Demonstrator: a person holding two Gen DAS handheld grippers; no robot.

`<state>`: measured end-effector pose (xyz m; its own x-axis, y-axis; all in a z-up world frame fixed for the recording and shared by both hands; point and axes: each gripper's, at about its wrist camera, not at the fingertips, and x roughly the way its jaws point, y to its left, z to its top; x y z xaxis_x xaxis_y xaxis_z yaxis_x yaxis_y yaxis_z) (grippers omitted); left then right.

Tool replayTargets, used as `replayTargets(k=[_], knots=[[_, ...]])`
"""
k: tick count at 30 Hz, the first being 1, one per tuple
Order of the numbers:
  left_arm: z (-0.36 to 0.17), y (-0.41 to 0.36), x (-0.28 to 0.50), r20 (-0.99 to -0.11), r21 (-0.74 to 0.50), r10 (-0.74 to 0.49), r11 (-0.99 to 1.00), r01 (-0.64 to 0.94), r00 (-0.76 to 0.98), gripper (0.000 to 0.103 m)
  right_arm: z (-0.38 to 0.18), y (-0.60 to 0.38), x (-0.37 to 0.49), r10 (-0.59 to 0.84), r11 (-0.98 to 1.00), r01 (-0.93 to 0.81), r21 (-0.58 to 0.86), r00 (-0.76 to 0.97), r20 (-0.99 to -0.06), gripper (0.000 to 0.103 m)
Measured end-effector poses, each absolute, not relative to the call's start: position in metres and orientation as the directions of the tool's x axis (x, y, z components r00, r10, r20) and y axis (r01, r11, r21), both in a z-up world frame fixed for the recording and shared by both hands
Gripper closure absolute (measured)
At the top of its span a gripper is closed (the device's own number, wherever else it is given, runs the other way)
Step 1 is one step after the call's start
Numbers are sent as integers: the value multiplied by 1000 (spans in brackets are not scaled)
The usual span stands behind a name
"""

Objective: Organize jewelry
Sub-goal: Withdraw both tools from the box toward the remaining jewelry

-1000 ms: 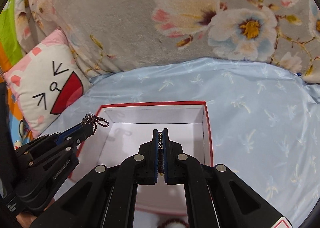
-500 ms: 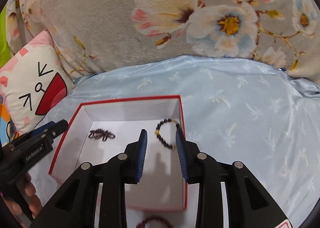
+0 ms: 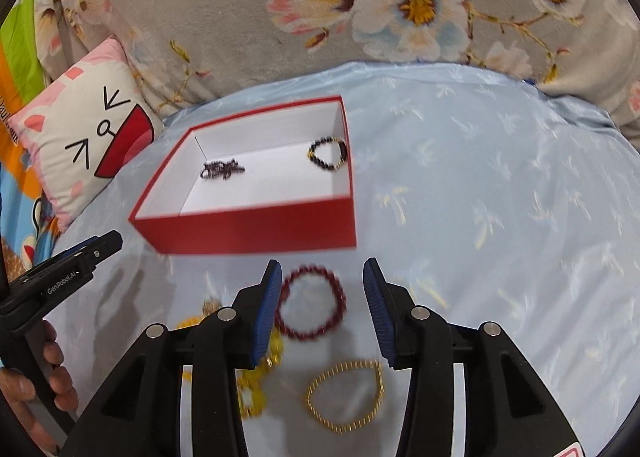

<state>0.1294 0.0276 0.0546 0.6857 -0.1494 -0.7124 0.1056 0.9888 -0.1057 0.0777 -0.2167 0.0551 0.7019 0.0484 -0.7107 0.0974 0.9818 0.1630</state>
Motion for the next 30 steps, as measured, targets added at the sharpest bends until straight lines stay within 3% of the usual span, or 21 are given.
replayTargets(k=[9, 11, 14, 18, 23, 30], knots=[[25, 34, 76, -753, -107, -155, 988, 113, 640, 63, 30, -214, 29, 9, 980, 141, 140, 674, -738, 61], [18, 33, 64, -760, -114, -164, 986, 120, 629, 47, 27, -212, 19, -5, 980, 149, 130, 674, -739, 57], [12, 32, 48, -758, -116, -161, 987, 113, 632, 35, 19, -211, 8, -8, 979, 158, 130, 666, -746, 53], [7, 29, 36, -765, -101, -163, 986, 133, 623, 33, 14, -208, -4, -3, 977, 162, 140, 661, -750, 52], [-1, 22, 21, -768, -88, -167, 984, 156, 618, 22, 8, -202, -15, 10, 978, 152, 145, 656, -755, 51], [-8, 11, 18, -774, -19, -125, 984, 175, 621, 22, 1, -202, -21, 18, 976, 153, 156, 654, -756, 48]])
